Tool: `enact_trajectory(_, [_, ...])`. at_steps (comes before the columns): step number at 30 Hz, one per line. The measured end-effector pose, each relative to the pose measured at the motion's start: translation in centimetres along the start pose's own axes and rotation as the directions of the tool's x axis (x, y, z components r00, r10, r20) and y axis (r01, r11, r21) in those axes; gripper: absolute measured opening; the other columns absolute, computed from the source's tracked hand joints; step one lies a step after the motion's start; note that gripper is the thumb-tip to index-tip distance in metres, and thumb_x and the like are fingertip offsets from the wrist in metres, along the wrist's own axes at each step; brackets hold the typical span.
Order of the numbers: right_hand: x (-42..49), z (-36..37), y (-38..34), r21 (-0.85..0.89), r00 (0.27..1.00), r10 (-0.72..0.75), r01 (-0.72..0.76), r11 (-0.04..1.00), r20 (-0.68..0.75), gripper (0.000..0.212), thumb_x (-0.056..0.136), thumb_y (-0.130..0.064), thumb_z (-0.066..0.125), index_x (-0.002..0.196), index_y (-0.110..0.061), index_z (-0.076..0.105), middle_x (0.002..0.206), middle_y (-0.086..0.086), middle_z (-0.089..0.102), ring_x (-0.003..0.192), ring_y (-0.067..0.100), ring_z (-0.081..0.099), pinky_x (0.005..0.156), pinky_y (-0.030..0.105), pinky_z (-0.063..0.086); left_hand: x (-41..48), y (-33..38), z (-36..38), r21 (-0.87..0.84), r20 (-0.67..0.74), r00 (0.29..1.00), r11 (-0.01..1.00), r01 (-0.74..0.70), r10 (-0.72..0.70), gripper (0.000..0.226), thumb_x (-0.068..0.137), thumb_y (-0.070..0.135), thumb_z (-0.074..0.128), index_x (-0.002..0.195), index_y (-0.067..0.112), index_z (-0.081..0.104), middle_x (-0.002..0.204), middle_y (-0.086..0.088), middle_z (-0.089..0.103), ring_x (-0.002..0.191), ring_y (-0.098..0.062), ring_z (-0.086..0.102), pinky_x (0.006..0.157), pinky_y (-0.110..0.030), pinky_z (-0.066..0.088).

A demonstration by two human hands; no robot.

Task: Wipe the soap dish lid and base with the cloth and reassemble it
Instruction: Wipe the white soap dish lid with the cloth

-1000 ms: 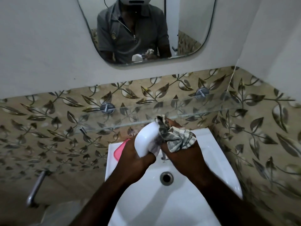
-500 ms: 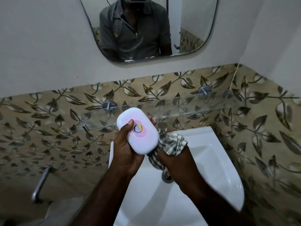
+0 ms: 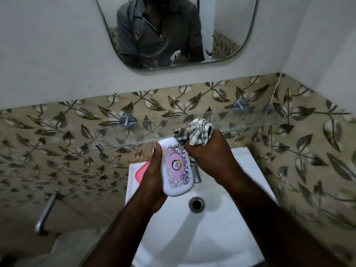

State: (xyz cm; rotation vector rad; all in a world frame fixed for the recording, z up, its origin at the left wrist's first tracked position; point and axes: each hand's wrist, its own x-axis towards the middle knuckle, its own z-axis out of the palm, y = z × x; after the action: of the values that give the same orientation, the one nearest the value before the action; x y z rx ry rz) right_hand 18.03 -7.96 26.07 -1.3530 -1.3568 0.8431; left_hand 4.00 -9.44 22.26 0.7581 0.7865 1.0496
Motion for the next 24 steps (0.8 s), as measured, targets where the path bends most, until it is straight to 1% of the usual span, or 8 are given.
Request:
enact_trajectory(3, [-0.7, 0.4, 0.4, 0.025, 1.000, 0.004, -0.004, 1.000, -0.018, 0.012, 0.072, -0.017, 0.075, 0.081, -0.011, 0.070, 0.076, 0.000, 0.074, 0.075, 0.018, 0.069, 0.073, 0.036, 0.056, 0.4, 0.4, -0.3, -0.033, -0.049, 0.998, 0.999, -0.031, 0.029, 0.075, 0.075, 0.070, 0.032, 0.112, 0.013, 0.065, 0.097, -0.010, 0.073, 0.083, -0.023, 0.070, 0.071, -0.036, 0.058])
enact_trajectory(5, [-1.6, 0.6, 1.1, 0.034, 0.999, 0.031, -0.030, 0.999, -0.023, 0.010, 0.073, -0.011, 0.076, 0.077, -0.014, 0.067, 0.075, 0.000, 0.073, 0.071, 0.018, 0.068, 0.069, 0.035, 0.054, 0.6, 0.4, -0.4, -0.097, -0.110, 0.992, 0.993, -0.068, 0.057, 0.076, 0.080, 0.072, 0.030, 0.116, 0.013, 0.064, 0.102, -0.013, 0.071, 0.088, -0.026, 0.069, 0.080, -0.040, 0.055])
enact_trajectory(8, [-3.1, 0.8, 1.9, 0.012, 0.998, 0.061, -0.061, 0.998, 0.011, 0.008, 0.072, -0.007, 0.074, 0.076, -0.011, 0.068, 0.069, 0.002, 0.073, 0.058, 0.005, 0.063, 0.061, 0.028, 0.053, 1.0, 0.4, -0.6, -0.160, -0.156, 0.985, 0.982, -0.100, 0.075, 0.075, 0.089, 0.070, 0.025, 0.121, 0.013, 0.062, 0.113, -0.016, 0.069, 0.103, -0.030, 0.066, 0.095, -0.046, 0.049])
enact_trajectory(12, [-4.5, 1.0, 2.5, 0.065, 0.990, 0.128, -0.131, 0.989, 0.058, 0.005, 0.074, -0.002, 0.072, 0.075, -0.004, 0.067, 0.071, 0.007, 0.072, 0.054, 0.006, 0.056, 0.051, 0.017, 0.047, 1.5, 1.3, -0.8, -0.174, -0.225, 0.963, 0.967, -0.187, 0.146, 0.064, 0.093, 0.064, 0.024, 0.106, 0.018, 0.065, 0.087, -0.006, 0.073, 0.080, -0.020, 0.069, 0.070, -0.032, 0.058])
enact_trajectory(16, [-6.2, 2.1, 2.0, 0.285, 0.970, 0.242, -0.242, 0.928, 0.035, 0.012, 0.074, -0.006, 0.079, 0.074, -0.016, 0.071, 0.069, -0.001, 0.075, 0.061, 0.018, 0.069, 0.052, 0.029, 0.055, 2.2, 1.9, -0.1, -0.163, -0.316, 0.905, 0.923, -0.349, 0.286, 0.056, 0.096, 0.058, 0.023, 0.106, 0.021, 0.063, 0.083, 0.001, 0.073, 0.076, -0.014, 0.069, 0.065, -0.026, 0.056])
enact_trajectory(19, [-7.0, 3.3, 1.0, 0.416, 0.964, 0.259, -0.256, 0.873, 0.051, 0.014, 0.072, -0.014, 0.077, 0.085, -0.014, 0.073, 0.076, 0.012, 0.075, 0.069, 0.041, 0.071, 0.056, 0.054, 0.059, 2.2, 1.2, 1.1, -0.156, -0.310, 0.888, 0.903, -0.400, 0.340, 0.048, 0.099, 0.048, 0.023, 0.107, 0.021, 0.062, 0.080, 0.005, 0.075, 0.074, -0.010, 0.071, 0.061, -0.023, 0.056])
enact_trajectory(22, [-6.0, 3.1, 0.7, 0.593, 0.966, 0.235, -0.251, 0.765, 0.107, 0.022, 0.075, -0.006, 0.072, 0.097, -0.009, 0.074, 0.093, 0.016, 0.076, 0.088, 0.040, 0.072, 0.077, 0.065, 0.054, 1.6, 0.0, 1.4, -0.190, -0.237, 0.927, 0.922, -0.338, 0.290, 0.053, 0.091, 0.046, 0.029, 0.090, 0.021, 0.076, 0.082, 0.001, 0.077, 0.076, -0.013, 0.073, 0.062, -0.024, 0.057])
enact_trajectory(24, [-4.7, 2.1, 0.5, 0.666, 0.969, 0.219, -0.237, 0.707, 0.113, 0.022, 0.082, 0.005, 0.068, 0.098, -0.008, 0.075, 0.097, 0.017, 0.075, 0.092, 0.039, 0.071, 0.083, 0.066, 0.052, 1.3, -0.9, 1.3, -0.182, -0.178, 0.955, 0.946, -0.270, 0.238, 0.053, 0.087, 0.049, 0.031, 0.096, 0.018, 0.074, 0.091, -0.005, 0.077, 0.085, -0.018, 0.073, 0.066, -0.027, 0.058])
